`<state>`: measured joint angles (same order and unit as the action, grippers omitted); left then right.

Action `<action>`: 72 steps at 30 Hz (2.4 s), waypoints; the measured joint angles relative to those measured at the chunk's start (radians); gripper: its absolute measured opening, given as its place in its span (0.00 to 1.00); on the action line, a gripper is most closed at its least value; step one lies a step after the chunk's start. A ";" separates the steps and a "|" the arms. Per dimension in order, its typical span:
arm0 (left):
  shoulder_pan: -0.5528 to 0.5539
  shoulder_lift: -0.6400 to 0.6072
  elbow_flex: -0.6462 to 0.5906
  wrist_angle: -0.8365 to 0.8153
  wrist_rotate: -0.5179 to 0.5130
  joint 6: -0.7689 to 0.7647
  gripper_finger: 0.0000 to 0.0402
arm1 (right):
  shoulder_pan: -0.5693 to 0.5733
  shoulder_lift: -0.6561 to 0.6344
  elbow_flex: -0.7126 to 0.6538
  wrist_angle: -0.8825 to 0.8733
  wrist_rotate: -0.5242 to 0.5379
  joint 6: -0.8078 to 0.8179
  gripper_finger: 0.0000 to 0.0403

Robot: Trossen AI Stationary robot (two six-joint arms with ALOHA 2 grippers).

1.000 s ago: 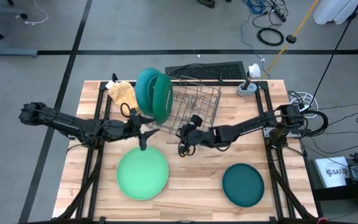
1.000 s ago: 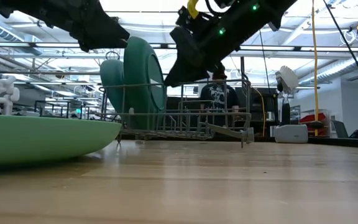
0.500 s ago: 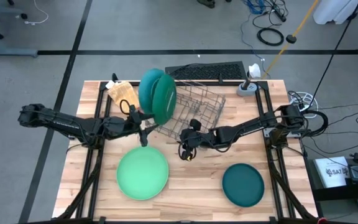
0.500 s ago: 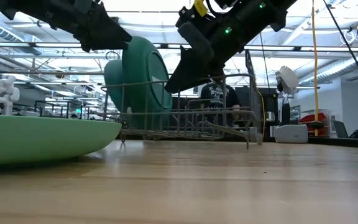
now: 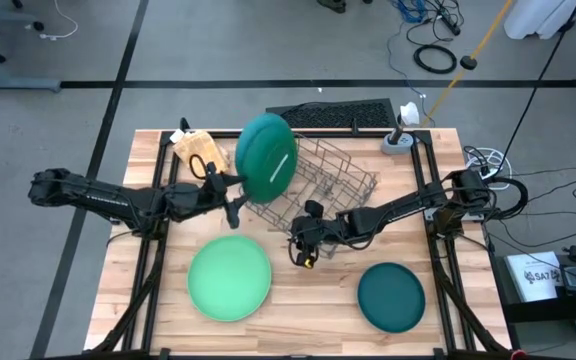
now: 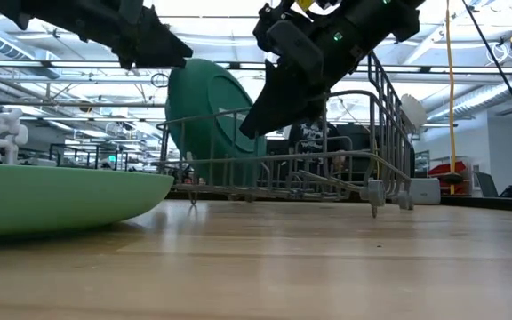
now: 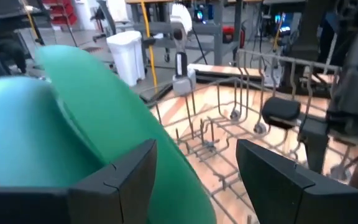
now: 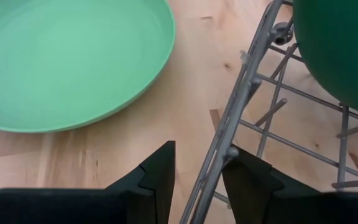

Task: Sort dishes
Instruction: Put the green plate into the dishwasher rack, then put the light green plate into the dishwasher rack

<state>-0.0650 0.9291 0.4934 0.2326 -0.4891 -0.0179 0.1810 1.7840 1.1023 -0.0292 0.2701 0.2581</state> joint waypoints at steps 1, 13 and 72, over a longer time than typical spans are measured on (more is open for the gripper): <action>0.000 0.000 0.000 -0.013 0.003 -0.001 0.58 | 0.000 0.000 0.000 0.000 0.001 0.000 0.29; -0.018 0.001 0.000 -0.096 0.036 -0.029 0.58 | 0.019 0.000 0.000 -0.082 -0.047 0.056 0.29; -0.620 0.221 0.012 -0.330 0.501 -0.576 0.58 | 0.158 -0.028 0.114 0.165 0.125 -0.329 0.29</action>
<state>-0.6851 1.1498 0.5054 -0.0974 0.0117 -0.5939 0.3392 1.7557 1.2167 0.1356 0.3951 -0.0706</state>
